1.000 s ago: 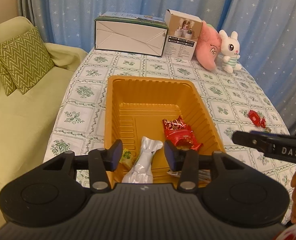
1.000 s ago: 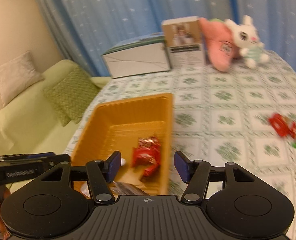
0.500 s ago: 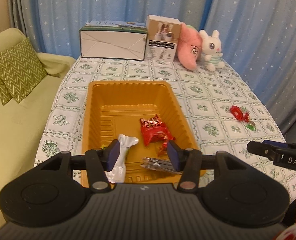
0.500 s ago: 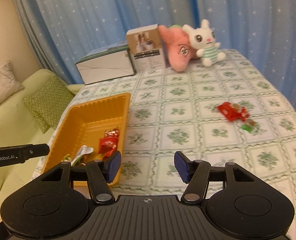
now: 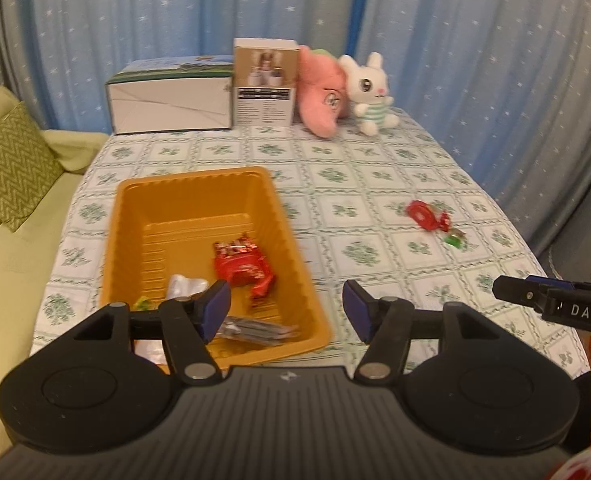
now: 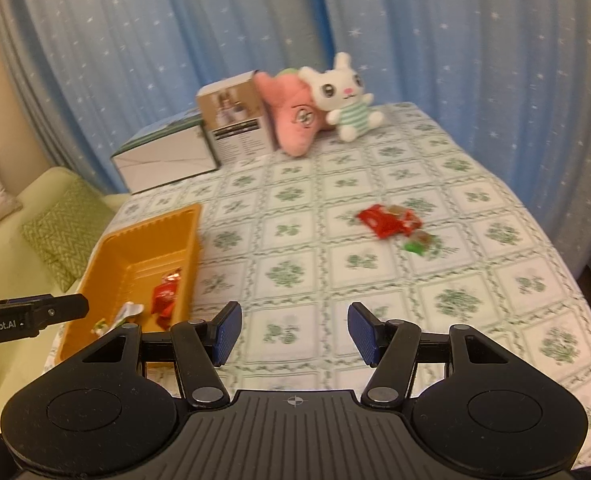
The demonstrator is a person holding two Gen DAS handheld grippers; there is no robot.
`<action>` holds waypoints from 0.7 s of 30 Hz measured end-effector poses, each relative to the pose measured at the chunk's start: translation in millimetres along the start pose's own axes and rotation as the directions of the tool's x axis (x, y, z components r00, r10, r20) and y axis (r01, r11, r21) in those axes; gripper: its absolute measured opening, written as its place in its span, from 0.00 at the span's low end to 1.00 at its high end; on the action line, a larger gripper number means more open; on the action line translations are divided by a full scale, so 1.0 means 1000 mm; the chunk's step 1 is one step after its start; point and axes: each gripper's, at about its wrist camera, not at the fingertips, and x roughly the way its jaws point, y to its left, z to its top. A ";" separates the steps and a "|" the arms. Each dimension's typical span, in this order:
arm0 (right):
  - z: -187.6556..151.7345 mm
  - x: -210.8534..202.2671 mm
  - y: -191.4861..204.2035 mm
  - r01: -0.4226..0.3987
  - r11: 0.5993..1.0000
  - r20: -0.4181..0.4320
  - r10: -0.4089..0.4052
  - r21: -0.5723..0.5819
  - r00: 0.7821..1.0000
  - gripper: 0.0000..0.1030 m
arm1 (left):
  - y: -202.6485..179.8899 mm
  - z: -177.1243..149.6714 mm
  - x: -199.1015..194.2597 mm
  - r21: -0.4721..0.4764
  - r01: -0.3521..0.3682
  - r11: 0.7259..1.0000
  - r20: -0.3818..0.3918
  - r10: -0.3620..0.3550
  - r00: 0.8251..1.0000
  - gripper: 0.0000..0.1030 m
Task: Organize snacks
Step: 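Move both tools to the remaining red and green-wrapped candies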
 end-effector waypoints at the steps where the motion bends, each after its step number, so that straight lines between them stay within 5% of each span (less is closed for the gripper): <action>1: 0.000 -0.002 -0.005 0.007 1.000 0.003 -0.007 0.009 1.000 0.57 | -0.006 0.001 0.001 0.008 0.007 1.000 -0.001 -0.007 1.000 0.58; 21: 0.008 -0.022 -0.087 0.124 0.986 0.046 -0.130 0.114 0.990 0.57 | -0.084 0.017 0.041 0.108 0.116 0.987 -0.028 -0.113 0.993 0.62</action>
